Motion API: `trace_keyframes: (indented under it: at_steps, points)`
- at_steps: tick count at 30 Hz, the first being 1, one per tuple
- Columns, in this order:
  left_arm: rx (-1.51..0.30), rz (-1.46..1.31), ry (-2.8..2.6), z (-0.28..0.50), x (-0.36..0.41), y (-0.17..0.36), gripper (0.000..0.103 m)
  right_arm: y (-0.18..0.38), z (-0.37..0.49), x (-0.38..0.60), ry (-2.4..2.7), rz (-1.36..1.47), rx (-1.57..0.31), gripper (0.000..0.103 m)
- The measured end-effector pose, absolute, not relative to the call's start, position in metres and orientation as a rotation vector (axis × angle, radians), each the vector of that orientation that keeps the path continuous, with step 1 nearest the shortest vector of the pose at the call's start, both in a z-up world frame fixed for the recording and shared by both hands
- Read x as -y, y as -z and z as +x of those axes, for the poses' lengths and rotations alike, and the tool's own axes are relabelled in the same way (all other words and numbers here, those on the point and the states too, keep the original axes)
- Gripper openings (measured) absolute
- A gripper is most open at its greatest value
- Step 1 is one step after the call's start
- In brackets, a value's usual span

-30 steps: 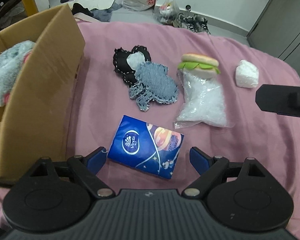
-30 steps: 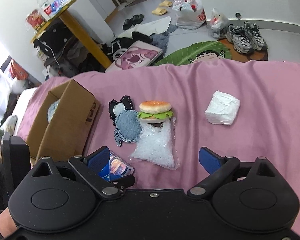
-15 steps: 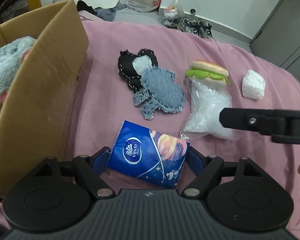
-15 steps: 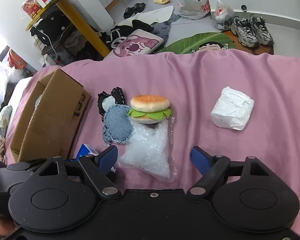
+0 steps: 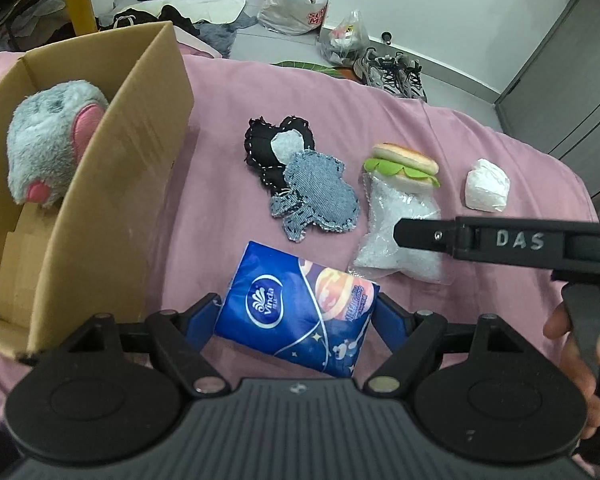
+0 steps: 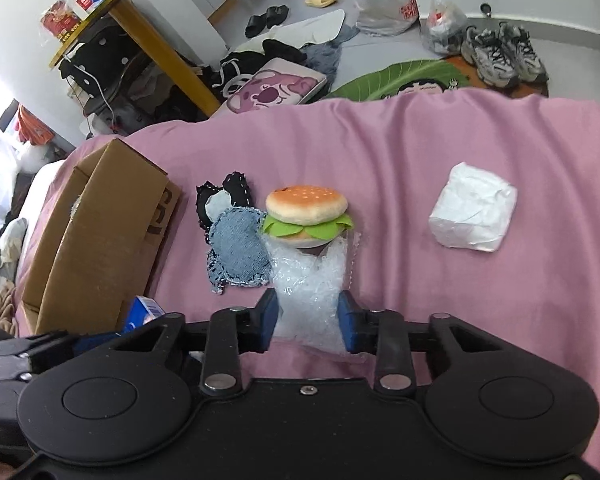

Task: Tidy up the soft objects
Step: 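Lift the tissue pack with the left tool while the right tool grasps the filling bag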

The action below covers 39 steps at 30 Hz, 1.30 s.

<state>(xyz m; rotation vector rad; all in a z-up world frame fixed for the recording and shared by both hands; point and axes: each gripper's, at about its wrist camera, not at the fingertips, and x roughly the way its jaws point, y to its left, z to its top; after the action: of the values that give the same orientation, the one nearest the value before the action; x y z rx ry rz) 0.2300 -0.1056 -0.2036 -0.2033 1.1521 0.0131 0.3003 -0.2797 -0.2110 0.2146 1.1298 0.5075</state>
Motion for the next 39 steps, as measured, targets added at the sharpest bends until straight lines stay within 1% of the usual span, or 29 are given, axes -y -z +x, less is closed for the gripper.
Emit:
trace_keyframes:
  at_steps: [5,15,23,32,39]
  points:
    - [-1.134,-0.214,-0.008,0.226,0.105,0.188,0.080,0.198,0.291,0.289,-0.489,0.261,-1.114,0.025]
    - [-1.074,-0.223,0.012,0.210,0.099,0.143,0.080,0.172,0.265,0.295,-0.422,0.318,-1.064,0.025]
    - [-1.029,-0.228,0.010,0.202,0.081,0.113,0.080,0.147,0.247,0.288,-0.386,0.273,-1.025,0.025]
    - [-0.995,-0.242,0.008,0.197,0.055,0.091,0.080,0.110,0.235,0.271,-0.377,0.287,-0.955,0.025]
    - [-0.967,-0.262,0.001,0.195,0.028,0.077,0.080,0.097,0.231,0.250,-0.357,0.276,-0.924,0.025]
